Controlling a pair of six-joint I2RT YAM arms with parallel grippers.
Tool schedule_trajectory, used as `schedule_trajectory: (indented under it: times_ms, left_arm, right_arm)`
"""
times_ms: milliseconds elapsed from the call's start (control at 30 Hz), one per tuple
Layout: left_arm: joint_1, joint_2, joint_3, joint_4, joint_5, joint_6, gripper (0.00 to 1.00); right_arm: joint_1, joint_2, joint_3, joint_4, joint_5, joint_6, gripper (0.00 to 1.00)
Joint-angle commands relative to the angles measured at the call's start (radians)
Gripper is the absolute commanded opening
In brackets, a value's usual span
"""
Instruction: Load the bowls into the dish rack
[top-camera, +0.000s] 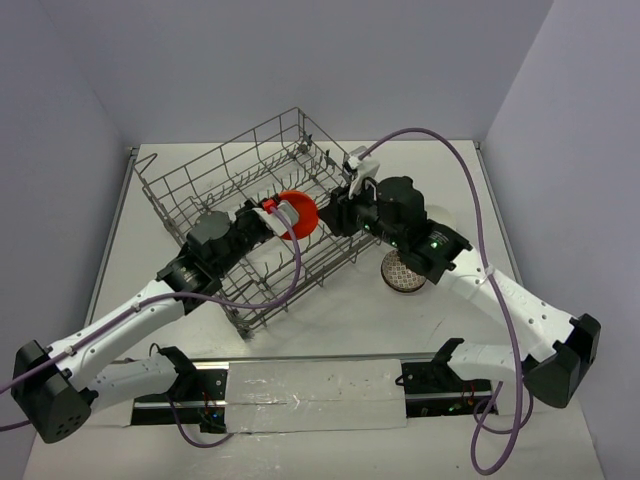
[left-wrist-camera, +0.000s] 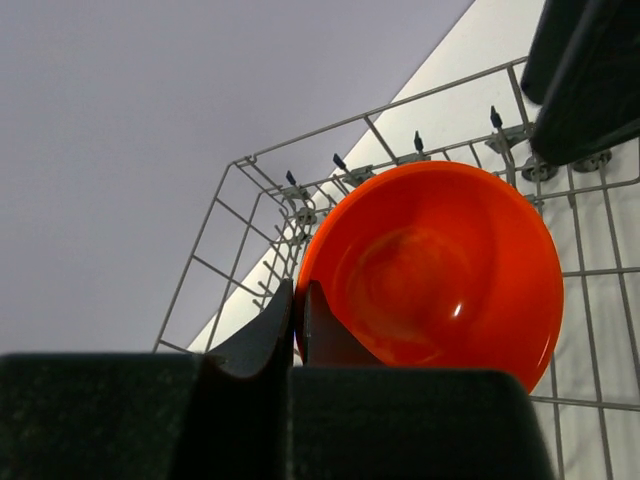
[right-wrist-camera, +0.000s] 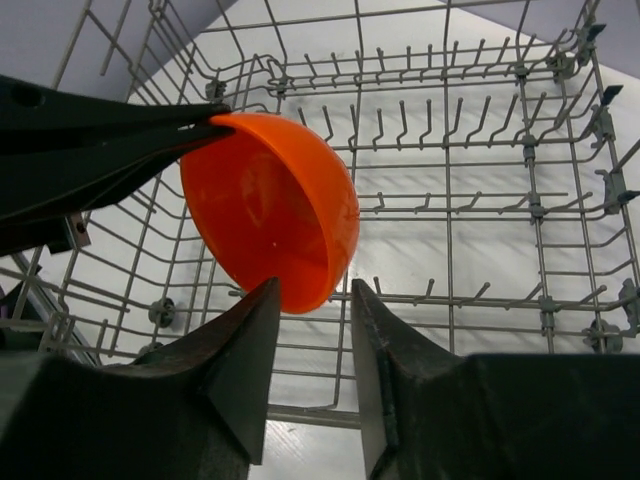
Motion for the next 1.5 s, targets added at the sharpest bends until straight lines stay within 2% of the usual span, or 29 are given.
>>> schedule_trajectory:
  times_ms: [0,267,433,667,833,933,1033,1133,1233,1333,1367,1400,1433,1467]
  left_arm:
    - [0.0,-0.001,0.054,0.099,0.036,-0.061,0.0]
    - [0.0,0.0,0.059,0.099,0.045,-0.066,0.0]
    - [0.001,-0.01,0.059,0.095,0.048,-0.066,0.0]
    - [0.0,-0.012,0.057,0.098,0.062,-0.087,0.0]
    - [0.001,-0.012,0.06,0.098,0.067,-0.107,0.0]
    - [0.001,-0.01,0.075,0.073,0.065,-0.132,0.0]
    - [0.001,-0.009,0.098,0.052,0.064,-0.188,0.0]
    - [0.0,-0.004,0.144,0.021,0.058,-0.273,0.0]
    - [0.0,-0.004,0.169,0.0,0.039,-0.369,0.1]
    - [0.0,-0.007,0.2,-0.039,0.027,-0.486,0.27]
    - [0.0,-0.013,0.206,-0.045,0.001,-0.523,0.4]
    - [0.001,-0.018,0.216,-0.052,-0.017,-0.623,0.48]
    - [0.0,-0.021,0.221,-0.057,-0.039,-0.667,0.62]
    - [0.001,-0.033,0.227,-0.065,-0.066,-0.716,0.68]
  right_arm:
    - [0.029,0.041,0.074,0.05,0.093,0.048,0.4]
    - [0.081,0.128,0.122,0.045,0.276,0.029,0.4]
    - [0.082,0.15,0.119,0.059,0.32,0.023,0.4]
    - [0.092,0.182,0.123,0.068,0.314,0.022,0.26]
    - [0.105,0.193,0.119,0.084,0.331,0.017,0.23]
    - [0.116,0.194,0.109,0.091,0.365,0.003,0.09]
    - [0.122,0.185,0.093,0.113,0.411,-0.014,0.0]
    - [0.128,0.168,0.07,0.144,0.463,-0.024,0.0]
    - [0.131,0.153,0.042,0.18,0.498,-0.035,0.0]
    - [0.135,0.142,0.017,0.211,0.56,-0.05,0.0]
    - [0.135,0.141,0.01,0.225,0.604,-0.061,0.0]
    - [0.138,0.133,-0.009,0.272,0.627,-0.066,0.0]
    - [0.136,0.13,-0.019,0.294,0.649,-0.082,0.0]
    - [0.138,0.128,-0.03,0.318,0.67,-0.093,0.0]
